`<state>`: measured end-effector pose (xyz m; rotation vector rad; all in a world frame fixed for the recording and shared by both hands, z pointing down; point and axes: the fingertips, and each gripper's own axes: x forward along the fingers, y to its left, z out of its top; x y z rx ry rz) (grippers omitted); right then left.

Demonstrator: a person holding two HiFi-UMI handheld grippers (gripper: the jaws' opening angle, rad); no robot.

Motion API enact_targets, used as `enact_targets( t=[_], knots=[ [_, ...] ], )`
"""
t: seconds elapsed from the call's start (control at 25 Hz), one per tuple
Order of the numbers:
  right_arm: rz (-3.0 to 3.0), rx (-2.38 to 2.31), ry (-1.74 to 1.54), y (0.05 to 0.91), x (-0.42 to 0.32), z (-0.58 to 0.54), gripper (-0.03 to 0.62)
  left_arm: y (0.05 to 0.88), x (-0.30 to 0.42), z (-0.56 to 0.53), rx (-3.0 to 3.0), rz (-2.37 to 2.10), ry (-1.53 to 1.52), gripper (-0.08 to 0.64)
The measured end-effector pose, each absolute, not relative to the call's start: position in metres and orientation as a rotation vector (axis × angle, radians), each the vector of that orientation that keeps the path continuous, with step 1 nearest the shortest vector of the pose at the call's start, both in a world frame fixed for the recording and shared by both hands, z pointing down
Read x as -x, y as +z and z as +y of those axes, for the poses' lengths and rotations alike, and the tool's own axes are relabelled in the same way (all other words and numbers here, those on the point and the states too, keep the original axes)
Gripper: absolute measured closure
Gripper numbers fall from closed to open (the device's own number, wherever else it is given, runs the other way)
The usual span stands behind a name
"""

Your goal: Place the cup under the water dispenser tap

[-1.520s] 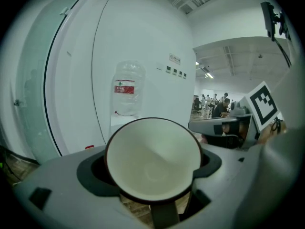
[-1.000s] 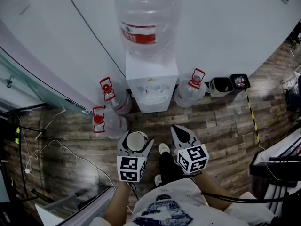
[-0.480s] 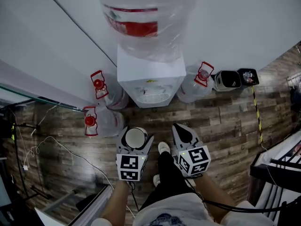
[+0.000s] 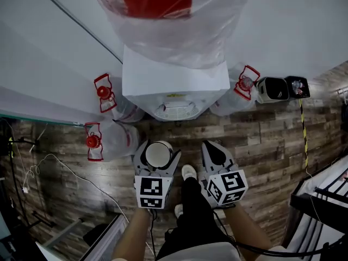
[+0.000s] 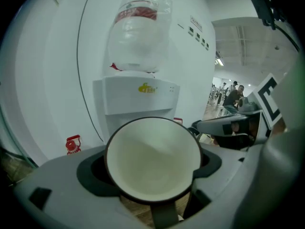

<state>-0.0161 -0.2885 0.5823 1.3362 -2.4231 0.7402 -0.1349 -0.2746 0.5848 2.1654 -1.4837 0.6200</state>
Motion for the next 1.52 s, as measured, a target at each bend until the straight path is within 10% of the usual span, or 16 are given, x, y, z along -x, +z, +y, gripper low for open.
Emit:
enact_targets(
  t=[1.52],
  knots=[
    [-2.454,-1.283,0.719,0.732,0.057,-0.364,0.574,0.762,0.152,-0.386,-2.103,-1.537,0.696,0.101]
  ],
)
